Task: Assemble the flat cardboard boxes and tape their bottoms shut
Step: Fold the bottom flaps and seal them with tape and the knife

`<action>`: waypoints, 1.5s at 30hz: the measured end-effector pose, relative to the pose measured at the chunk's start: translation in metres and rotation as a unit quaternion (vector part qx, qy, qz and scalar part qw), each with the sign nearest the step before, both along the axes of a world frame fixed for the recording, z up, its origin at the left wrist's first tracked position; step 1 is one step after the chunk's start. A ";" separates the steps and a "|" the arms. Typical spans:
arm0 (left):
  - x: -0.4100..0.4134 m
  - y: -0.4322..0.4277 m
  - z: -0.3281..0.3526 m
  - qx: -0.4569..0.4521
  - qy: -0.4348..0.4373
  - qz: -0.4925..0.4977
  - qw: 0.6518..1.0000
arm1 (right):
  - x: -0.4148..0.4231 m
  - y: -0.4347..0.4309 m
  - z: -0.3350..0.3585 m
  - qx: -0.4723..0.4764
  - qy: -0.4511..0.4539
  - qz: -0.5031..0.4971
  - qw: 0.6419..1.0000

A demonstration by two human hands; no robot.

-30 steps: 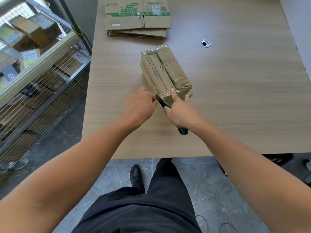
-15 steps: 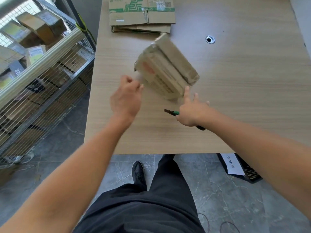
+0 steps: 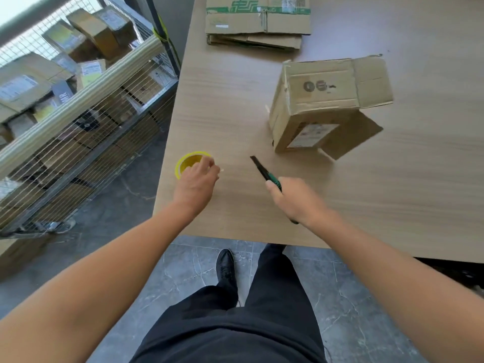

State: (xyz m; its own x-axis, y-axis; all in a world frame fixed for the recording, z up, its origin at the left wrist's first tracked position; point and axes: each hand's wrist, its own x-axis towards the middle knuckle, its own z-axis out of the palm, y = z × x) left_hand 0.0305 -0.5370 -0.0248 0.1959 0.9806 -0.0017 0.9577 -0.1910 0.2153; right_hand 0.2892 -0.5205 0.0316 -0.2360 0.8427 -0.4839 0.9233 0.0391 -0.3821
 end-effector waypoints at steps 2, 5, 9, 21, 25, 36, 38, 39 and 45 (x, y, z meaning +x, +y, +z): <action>-0.007 -0.003 -0.003 -0.026 -0.003 0.011 1.000 | -0.029 -0.009 -0.013 -0.021 0.036 -0.018 0.999; -0.020 -0.001 -0.009 -0.074 -0.011 0.037 0.997 | -0.075 -0.016 -0.038 -0.062 0.079 -0.101 0.990; -0.032 0.004 -0.016 -0.123 -0.034 0.037 0.991 | -0.120 -0.016 -0.061 -0.006 0.074 -0.161 0.984; -0.026 0.007 -0.024 -0.181 -0.066 0.050 0.980 | -0.120 -0.009 -0.082 0.099 -0.033 -0.084 0.991; -0.023 0.013 -0.013 -0.178 -0.013 0.054 0.983 | -0.105 -0.008 -0.061 0.121 0.006 -0.100 0.988; 0.094 0.121 0.115 0.019 -0.256 0.044 0.966 | 0.040 0.062 0.069 0.457 0.170 -0.242 0.839; 0.130 0.150 0.134 0.018 -0.226 -0.011 0.974 | 0.064 0.074 0.076 0.447 0.182 -0.291 0.826; 0.144 0.162 0.138 0.001 -0.192 -0.033 0.981 | 0.074 0.078 0.076 0.431 0.195 -0.306 0.826; 0.141 0.171 0.111 -0.033 -0.127 -0.065 0.989 | 0.108 0.088 0.063 0.275 0.313 -0.348 0.840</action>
State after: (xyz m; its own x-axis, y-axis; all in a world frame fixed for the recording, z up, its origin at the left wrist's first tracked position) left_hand 0.1720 -0.3657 0.0860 0.3226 0.9465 -0.0002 0.8395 -0.2860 0.4621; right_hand 0.3971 -0.4328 0.0949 0.3427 0.9375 0.0597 0.4205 -0.0963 -0.9022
